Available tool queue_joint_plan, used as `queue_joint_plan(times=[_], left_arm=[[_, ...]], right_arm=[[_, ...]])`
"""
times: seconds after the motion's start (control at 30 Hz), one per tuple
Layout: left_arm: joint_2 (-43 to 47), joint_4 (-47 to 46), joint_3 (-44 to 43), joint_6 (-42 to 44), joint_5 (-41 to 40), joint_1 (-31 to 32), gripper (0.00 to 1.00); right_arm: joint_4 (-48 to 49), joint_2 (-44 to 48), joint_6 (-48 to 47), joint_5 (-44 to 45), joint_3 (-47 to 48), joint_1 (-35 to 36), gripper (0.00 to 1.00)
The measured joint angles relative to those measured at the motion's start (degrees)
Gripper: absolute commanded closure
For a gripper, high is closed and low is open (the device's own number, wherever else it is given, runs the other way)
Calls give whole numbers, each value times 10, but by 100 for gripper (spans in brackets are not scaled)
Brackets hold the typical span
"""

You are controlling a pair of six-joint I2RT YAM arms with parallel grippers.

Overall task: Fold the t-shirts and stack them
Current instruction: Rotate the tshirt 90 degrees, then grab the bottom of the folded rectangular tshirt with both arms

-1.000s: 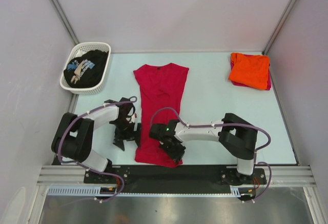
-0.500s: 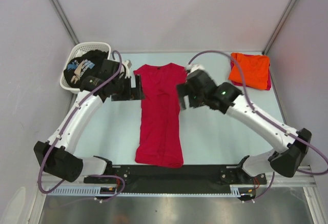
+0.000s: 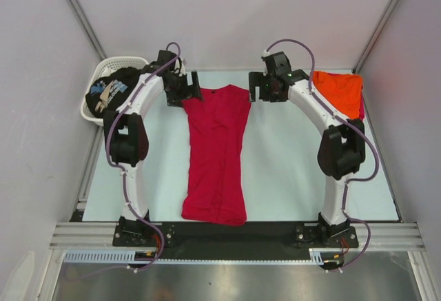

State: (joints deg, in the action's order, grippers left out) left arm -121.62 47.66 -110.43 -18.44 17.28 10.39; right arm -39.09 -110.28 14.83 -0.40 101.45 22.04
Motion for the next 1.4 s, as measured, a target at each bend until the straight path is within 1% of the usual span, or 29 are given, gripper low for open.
queue_joint_plan(times=[0.07, 0.23, 0.37, 0.5, 0.73, 0.97, 1.07, 1.13, 1.17, 1.2, 1.23, 1.27, 1.3, 1.33, 1.37, 1.4], left_arm=[[-11, 6, -12, 0, 7, -7, 0], [-25, 8, -35, 0, 11, -27, 0], [-47, 6, -47, -4, 10, -39, 0], [-98, 2, -72, -16, 11, -46, 1], [-162, 5, -96, -32, 12, -47, 0], [-173, 6, -129, -43, 12, -47, 0], [-188, 3, -146, -52, 13, -48, 0], [-198, 2, -152, -56, 14, -48, 4], [-202, 3, -155, -58, 15, -48, 7], [-203, 2, -158, -60, 16, -48, 19], [-203, 1, -160, -61, 16, -48, 27], [-205, 1, -162, -66, 16, -49, 36], [-208, 1, -164, -68, 17, -49, 56], [-213, 0, -165, -70, 21, -50, 69], [-218, 0, -167, -74, 25, -50, 80], [-223, 0, -168, -75, 27, -50, 100]], right_arm=[[-3, -48, -6, -12, 46, -1, 8], [3, -115, -3, -47, 111, -8, 8], [7, -165, -1, -70, 130, -23, 9], [5, -213, 1, -90, 136, -44, 10], [4, -256, 9, -115, 154, -74, 12], [20, -299, 33, -151, 203, -82, 13], [30, -327, 52, -181, 240, -81, 15], [39, -346, 63, -198, 264, -81, 18], [43, -353, 69, -207, 274, -81, 19], [47, -364, 77, -216, 288, -81, 21], [51, -373, 85, -227, 301, -81, 30], [55, -383, 92, -236, 313, -81, 32], [60, -390, 97, -244, 320, -80, 35], [66, -396, 105, -253, 325, -80, 46], [73, -403, 113, -264, 328, -79, 52], [79, -407, 118, -271, 331, -78, 64]])
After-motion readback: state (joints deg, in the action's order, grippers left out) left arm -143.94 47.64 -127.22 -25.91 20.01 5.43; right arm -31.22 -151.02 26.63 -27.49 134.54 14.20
